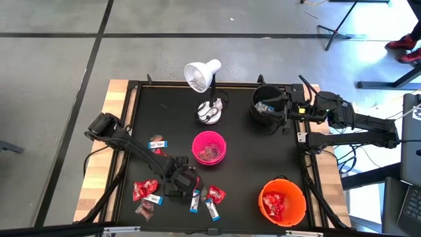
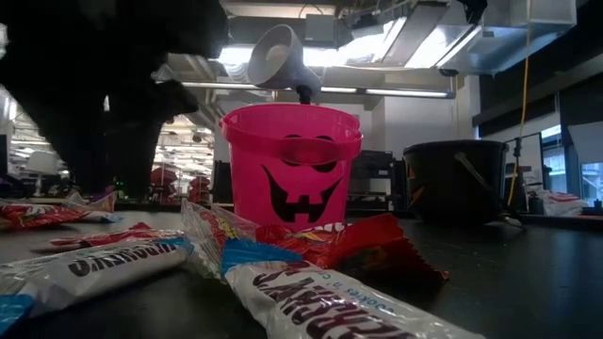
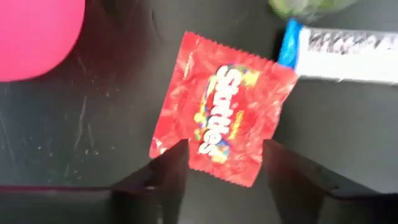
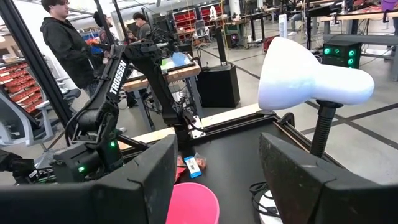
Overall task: Sort candy
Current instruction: Put the red candy into the orange bucket
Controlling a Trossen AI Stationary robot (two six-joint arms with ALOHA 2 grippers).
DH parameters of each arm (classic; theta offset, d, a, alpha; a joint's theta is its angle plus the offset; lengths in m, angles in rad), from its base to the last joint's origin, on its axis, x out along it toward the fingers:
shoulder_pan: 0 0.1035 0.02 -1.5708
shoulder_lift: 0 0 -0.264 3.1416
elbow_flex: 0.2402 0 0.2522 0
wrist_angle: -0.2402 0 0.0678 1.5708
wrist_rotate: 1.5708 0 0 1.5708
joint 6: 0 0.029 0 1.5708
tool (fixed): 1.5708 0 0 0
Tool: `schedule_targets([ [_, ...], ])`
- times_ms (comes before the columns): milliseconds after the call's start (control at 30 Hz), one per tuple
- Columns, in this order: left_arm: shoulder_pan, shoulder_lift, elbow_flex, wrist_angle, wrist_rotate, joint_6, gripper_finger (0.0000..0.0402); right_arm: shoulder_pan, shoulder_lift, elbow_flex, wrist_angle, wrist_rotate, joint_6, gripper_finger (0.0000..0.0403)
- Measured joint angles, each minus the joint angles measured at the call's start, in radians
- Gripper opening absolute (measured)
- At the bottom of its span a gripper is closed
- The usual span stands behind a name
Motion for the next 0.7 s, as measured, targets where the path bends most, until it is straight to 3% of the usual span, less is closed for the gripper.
schedule_targets([
  [167,0.017,0.055,-0.002,0.028,0.036,0.0,0.0253,0.0,0.0,0.0,-0.002,0.0,0.0,0.0223],
  [400,0.028,0.141,0.006,0.047,0.075,0.026,0.0263,0.0,0.0,0.0,-0.002,0.0,0.0,0.0223],
  [533,0.028,0.146,0.006,0.035,0.068,0.022,0.0247,0.0,0.0,0.0,-0.002,0.0,0.0,0.0223],
  [700,0.02,0.142,0.006,0.027,0.07,0.018,0.019,0.0,0.0,0.0,-0.002,0.0,0.014,0.0223],
])
